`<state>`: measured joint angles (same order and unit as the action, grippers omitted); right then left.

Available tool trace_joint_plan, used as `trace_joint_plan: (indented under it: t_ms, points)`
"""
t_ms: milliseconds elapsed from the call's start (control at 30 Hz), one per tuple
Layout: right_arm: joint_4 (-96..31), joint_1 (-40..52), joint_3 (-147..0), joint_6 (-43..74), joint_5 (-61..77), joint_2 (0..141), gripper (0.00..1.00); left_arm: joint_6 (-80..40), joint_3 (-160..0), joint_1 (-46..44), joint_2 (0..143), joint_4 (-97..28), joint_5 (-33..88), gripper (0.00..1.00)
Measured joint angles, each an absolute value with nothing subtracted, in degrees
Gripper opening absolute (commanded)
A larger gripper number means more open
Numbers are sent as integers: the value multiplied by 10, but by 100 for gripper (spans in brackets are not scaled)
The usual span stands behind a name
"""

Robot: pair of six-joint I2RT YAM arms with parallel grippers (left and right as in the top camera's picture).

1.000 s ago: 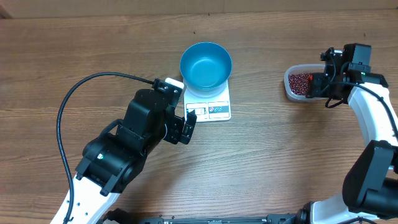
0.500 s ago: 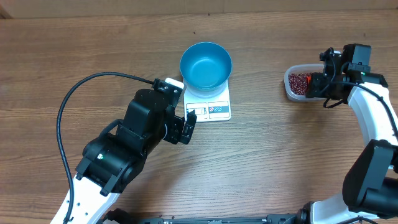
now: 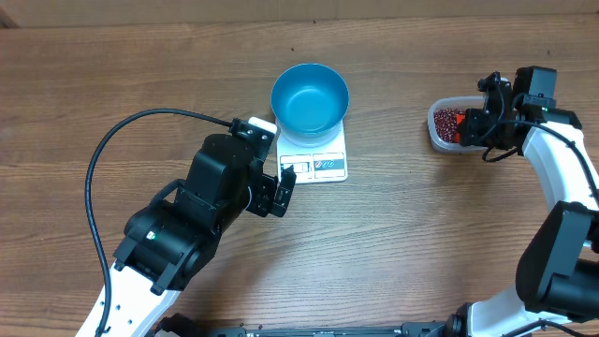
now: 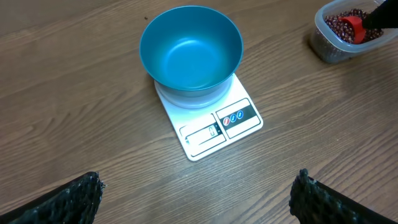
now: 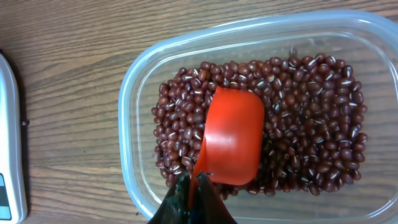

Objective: Scoop item into bowl and weigh 150g on scale
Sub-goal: 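Drag the red scoop through the red beans with the right gripper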

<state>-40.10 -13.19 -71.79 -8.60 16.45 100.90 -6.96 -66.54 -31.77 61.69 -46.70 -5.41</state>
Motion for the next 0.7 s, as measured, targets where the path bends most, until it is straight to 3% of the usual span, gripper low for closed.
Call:
trace_joint_plan:
  t_ms: [700]
  points:
    - [-411,-208,-718,-75,305,1030,4,-70,-665,-318,617,-467,-54,100]
